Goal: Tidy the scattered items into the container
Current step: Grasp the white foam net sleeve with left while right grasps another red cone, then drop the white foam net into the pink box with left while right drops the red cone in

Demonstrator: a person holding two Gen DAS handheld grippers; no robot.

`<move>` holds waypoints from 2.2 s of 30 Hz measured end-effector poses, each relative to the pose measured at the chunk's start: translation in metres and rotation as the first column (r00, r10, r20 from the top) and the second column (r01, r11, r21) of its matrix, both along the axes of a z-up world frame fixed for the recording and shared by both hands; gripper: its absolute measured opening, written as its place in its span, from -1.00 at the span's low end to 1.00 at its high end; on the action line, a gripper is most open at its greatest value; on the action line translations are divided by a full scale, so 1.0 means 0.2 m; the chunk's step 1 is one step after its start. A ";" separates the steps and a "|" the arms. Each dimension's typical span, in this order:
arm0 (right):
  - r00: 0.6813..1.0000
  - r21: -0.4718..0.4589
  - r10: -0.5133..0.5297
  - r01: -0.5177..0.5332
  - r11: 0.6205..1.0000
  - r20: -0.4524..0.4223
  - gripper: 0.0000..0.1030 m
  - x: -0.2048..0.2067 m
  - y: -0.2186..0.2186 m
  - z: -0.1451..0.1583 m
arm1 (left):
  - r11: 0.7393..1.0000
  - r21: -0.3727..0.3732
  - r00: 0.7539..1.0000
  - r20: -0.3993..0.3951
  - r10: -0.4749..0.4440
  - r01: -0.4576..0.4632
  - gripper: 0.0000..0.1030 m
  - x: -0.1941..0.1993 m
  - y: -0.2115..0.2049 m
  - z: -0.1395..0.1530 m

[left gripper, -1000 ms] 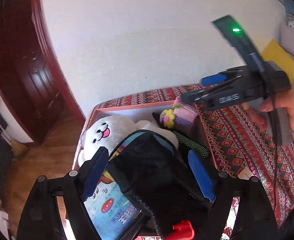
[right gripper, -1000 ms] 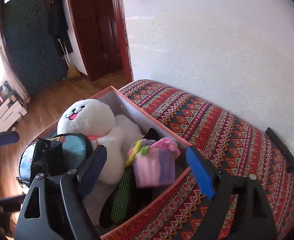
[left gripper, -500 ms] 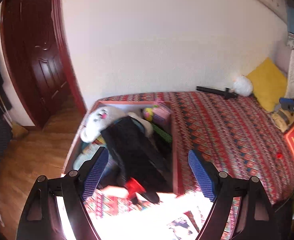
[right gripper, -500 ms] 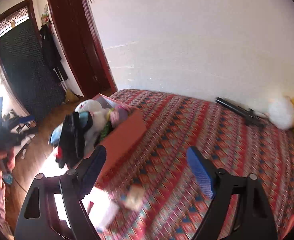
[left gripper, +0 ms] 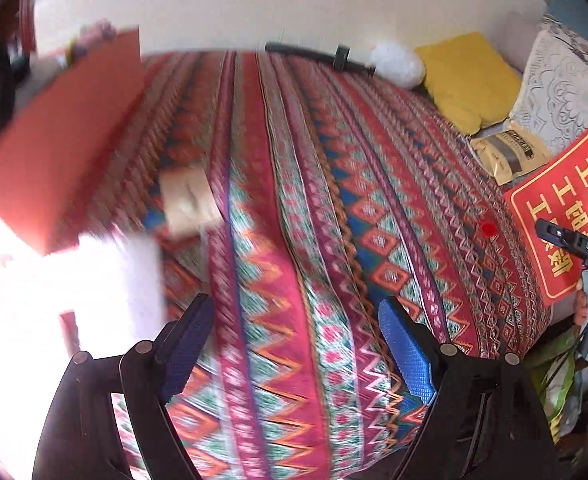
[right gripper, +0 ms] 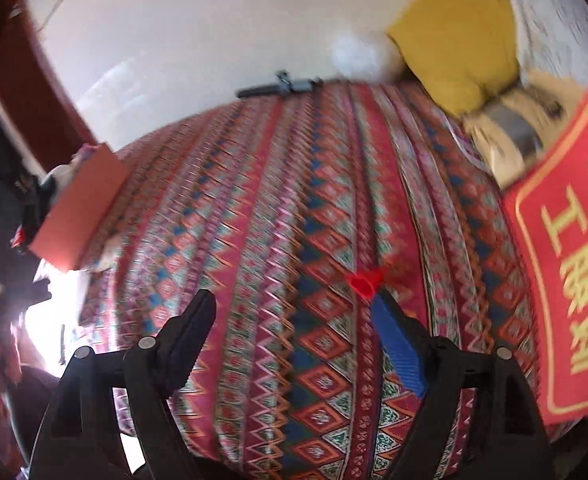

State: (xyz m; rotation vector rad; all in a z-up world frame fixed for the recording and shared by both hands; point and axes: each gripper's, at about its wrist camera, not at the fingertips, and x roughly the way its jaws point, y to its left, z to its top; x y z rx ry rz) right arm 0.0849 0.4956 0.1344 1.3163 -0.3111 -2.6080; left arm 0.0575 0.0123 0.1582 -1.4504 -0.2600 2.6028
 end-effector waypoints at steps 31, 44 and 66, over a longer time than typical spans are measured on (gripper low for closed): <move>0.988 -0.174 -0.141 0.128 0.976 -0.063 -0.37 0.15 0.06 -0.16 | 0.863 -0.195 0.884 -0.106 0.454 -0.467 0.63 0.01 -0.65 -0.11; 0.993 -0.236 -0.068 0.043 0.971 -0.100 -0.37 0.19 -0.13 -0.06 | 0.844 -0.533 0.998 0.017 -0.055 0.056 0.69 -0.20 -0.53 -0.20; 0.860 -0.114 0.390 -0.446 0.887 -0.330 -0.37 -0.25 -1.50 0.60 | 0.941 0.020 0.922 -0.197 0.334 -0.337 0.10 -0.61 -1.53 0.68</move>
